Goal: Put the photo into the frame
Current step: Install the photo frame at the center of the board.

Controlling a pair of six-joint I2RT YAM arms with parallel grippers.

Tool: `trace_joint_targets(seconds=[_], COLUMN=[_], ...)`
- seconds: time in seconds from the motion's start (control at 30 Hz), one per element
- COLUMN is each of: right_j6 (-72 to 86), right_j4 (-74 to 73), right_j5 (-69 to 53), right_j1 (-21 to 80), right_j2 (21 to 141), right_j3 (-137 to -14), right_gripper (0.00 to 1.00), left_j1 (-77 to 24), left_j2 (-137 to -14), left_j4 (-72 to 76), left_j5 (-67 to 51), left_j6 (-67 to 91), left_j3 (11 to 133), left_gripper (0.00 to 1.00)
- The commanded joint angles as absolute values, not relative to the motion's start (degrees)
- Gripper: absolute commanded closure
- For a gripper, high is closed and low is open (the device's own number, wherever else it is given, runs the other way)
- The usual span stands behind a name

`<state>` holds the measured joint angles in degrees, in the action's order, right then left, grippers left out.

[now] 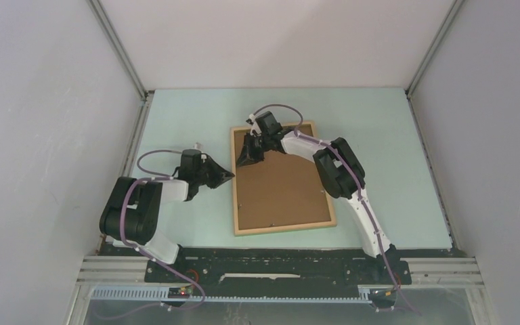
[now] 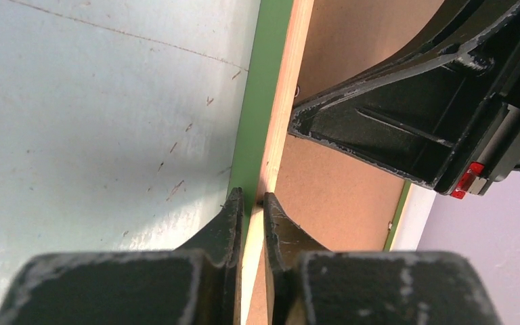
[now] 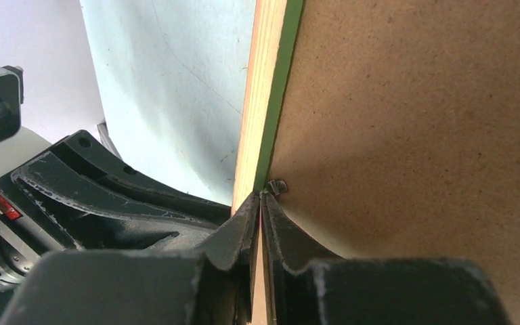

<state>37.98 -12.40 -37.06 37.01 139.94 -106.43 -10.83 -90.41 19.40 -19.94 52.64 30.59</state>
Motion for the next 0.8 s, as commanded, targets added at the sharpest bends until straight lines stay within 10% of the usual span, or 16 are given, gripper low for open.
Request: trace_joint_targets(seconds=[0.0, 0.33, 0.77], right_j6=[34.84, 23.28, 20.69], right_j4=[-19.24, -40.42, -37.04], right_j5=[-33.32, -20.19, -6.13], right_j1=[39.71, 36.07, 26.65], right_j2=[136.62, 120.44, 76.65], right_j3=[-112.24, -108.09, -57.64], right_gripper=[0.81, 0.42, 0.07], left_j1=[-14.69, -13.9, -13.67], left_j2=[-88.5, -87.44, -75.52], left_j4=[17.69, 13.75, -1.85], left_j5=[-29.85, -27.42, -21.19], left_j6=[54.97, 50.98, 42.14], left_j3=[28.55, 29.72, 35.36], left_gripper=[0.93, 0.86, 0.56])
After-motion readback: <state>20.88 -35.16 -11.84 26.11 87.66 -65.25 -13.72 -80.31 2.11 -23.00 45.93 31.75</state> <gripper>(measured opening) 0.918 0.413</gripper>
